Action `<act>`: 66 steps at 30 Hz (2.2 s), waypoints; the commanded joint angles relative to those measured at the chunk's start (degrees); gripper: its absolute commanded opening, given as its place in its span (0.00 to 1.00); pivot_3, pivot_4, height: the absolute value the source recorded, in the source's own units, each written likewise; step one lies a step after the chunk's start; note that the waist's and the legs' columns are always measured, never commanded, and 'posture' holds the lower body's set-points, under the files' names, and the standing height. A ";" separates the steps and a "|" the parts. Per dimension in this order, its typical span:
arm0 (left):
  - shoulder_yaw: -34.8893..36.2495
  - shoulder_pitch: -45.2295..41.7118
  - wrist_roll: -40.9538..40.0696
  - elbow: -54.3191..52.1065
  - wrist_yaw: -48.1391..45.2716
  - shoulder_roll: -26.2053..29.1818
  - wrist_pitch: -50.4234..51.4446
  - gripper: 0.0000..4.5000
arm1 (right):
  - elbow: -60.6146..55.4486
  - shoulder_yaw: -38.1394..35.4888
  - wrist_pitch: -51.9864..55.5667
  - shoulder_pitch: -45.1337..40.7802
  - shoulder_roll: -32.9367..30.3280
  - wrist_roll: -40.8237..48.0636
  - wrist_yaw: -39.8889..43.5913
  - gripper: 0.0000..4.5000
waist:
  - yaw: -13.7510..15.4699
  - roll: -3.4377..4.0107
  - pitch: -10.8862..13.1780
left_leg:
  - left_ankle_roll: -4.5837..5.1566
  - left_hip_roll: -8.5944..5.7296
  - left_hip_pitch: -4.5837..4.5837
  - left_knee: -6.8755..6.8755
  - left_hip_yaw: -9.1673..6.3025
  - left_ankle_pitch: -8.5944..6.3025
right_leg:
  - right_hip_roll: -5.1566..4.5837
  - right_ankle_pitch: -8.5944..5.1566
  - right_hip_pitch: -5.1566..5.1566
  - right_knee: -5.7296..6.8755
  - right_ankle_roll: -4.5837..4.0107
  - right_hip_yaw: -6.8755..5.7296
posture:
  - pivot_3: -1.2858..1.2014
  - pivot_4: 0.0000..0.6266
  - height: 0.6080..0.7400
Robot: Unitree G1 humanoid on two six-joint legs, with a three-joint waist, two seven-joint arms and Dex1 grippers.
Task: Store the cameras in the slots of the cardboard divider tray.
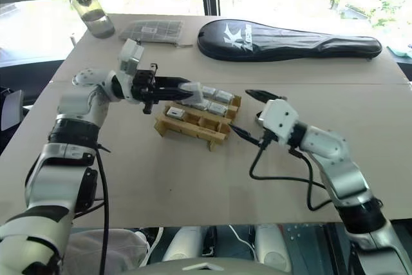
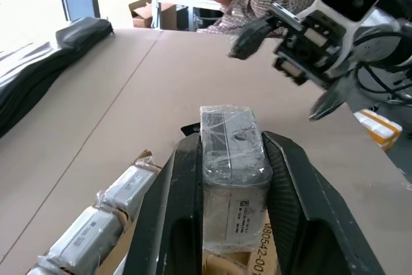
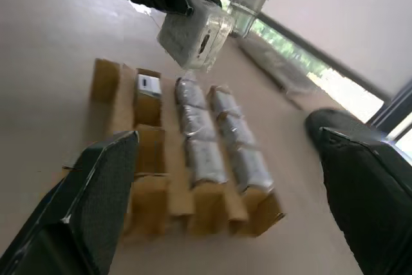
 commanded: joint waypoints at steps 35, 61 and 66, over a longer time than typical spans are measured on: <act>-28.32 -8.42 -11.93 22.96 -0.86 2.61 -28.08 0.17 | -15.54 -21.31 13.08 27.31 -4.34 21.59 0.09 0.98 | 1.22 -0.10 0.00 | 0.38 -0.13 0.01 0.08 -0.05 -0.22 | 0.04 -0.01 0.09 -0.07 0.01 0.02 | 0.52 0.24 1.00; -32.44 -14.05 -7.27 28.62 -0.86 -1.60 -34.39 0.17 | -16.47 -20.19 12.40 26.56 -1.69 19.17 -1.77 0.98 | 1.26 -0.12 -0.01 | 0.39 -0.15 0.02 0.12 -0.05 -0.22 | 0.05 -0.01 0.10 -0.05 0.01 0.02 | 0.52 0.24 1.00; -32.04 -13.99 -8.03 28.31 -0.86 -2.44 -32.57 0.17 | -16.64 -20.41 12.33 26.56 -1.32 18.79 -1.84 0.98 | 1.26 -0.12 -0.01 | 0.39 -0.15 -0.01 0.15 -0.05 -0.22 | 0.04 0.00 0.10 -0.06 0.02 0.02 | 0.52 0.24 1.00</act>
